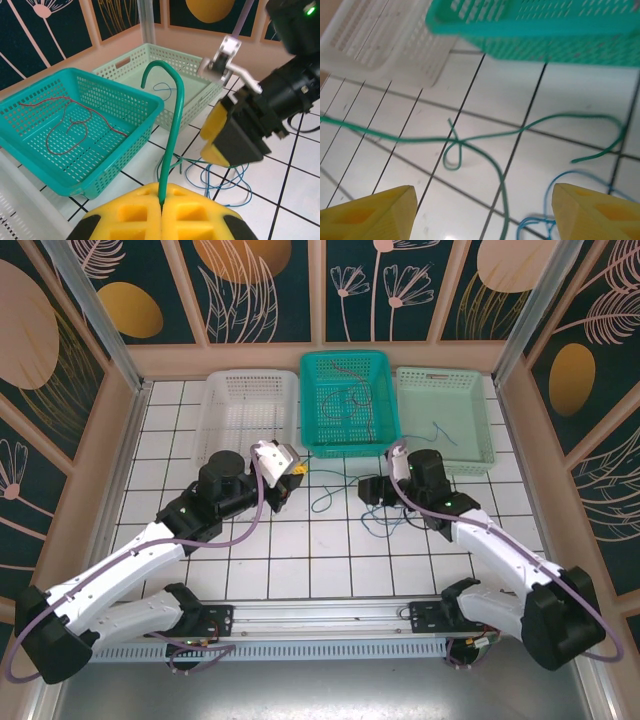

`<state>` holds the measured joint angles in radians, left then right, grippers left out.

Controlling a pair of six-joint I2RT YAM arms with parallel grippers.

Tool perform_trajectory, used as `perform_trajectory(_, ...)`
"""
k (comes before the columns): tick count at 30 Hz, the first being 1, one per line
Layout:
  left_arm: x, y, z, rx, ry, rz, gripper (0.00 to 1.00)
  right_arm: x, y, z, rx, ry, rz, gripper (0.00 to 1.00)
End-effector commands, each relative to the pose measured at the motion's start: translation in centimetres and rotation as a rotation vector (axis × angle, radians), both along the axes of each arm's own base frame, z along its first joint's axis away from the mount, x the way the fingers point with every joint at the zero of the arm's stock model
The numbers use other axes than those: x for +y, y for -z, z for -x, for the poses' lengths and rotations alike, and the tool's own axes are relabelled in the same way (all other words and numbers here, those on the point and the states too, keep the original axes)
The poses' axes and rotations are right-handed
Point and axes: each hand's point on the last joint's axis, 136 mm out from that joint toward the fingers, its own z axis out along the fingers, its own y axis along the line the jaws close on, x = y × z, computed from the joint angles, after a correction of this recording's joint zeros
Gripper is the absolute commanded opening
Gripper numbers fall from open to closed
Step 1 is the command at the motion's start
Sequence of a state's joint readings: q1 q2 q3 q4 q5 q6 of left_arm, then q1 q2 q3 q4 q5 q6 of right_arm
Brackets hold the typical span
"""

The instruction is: Untangle the cables

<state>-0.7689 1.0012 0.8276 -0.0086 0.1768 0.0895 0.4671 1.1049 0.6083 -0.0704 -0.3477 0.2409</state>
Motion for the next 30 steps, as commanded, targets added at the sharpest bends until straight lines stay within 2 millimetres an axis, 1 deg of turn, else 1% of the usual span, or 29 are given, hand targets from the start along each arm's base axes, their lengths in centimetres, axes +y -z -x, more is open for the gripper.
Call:
perform_trajectory(1,-0.1,-2.3,0.3,-0.065,0.022,0.041,0.00,2.2,0.1,1.5,0.027,-0.130,-0.112,0.71)
perform_trajectory(4,0.0,-2.4,0.4,-0.073,0.023,0.046,0.00,1.9,1.6,1.7,0.064,-0.112,-0.092,0.70)
perform_trajectory(7,0.1,-2.9,0.7,-0.089,0.029,0.063,0.00,1.7,2.1,1.7,0.059,-0.103,-0.082,0.66)
perform_trajectory(8,0.2,-3.0,0.7,-0.093,0.029,0.066,0.00,1.7,2.0,1.6,0.053,-0.102,-0.086,0.62)
perform_trajectory(12,0.3,-3.3,0.9,-0.105,0.031,0.081,0.00,1.4,1.8,1.3,0.032,-0.082,-0.077,0.36)
perform_trajectory(15,0.4,-3.4,1.0,-0.108,0.024,0.096,0.00,1.2,1.9,1.4,0.022,-0.074,-0.077,0.17)
perform_trajectory(18,1.0,-3.8,0.4,-0.116,-0.027,0.121,0.00,1.0,2.1,1.8,0.017,-0.060,-0.081,0.02)
perform_trajectory(19,1.3,-4.0,0.1,-0.115,-0.056,0.141,0.00,1.0,2.3,1.9,0.015,-0.055,-0.078,0.00)
perform_trajectory(21,2.1,-4.9,-0.6,-0.120,-0.126,0.203,0.00,0.7,2.8,2.1,0.001,-0.028,-0.057,0.00)
perform_trajectory(23,2.4,-5.7,-0.8,-0.119,-0.147,0.277,0.00,0.7,2.8,2.3,-0.033,-0.006,-0.042,0.00)
perform_trajectory(26,1.9,-6.7,-0.4,-0.109,-0.109,0.351,0.00,1.0,2.2,2.7,-0.101,0.004,-0.030,0.00)
perform_trajectory(28,1.3,-7.0,0.1,-0.107,-0.067,0.355,0.00,0.7,1.9,2.8,-0.124,0.024,-0.020,0.00)
perform_trajectory(30,1.0,-6.8,0.0,-0.103,-0.055,0.331,0.00,0.0,1.9,2.7,-0.128,0.054,0.004,0.00)
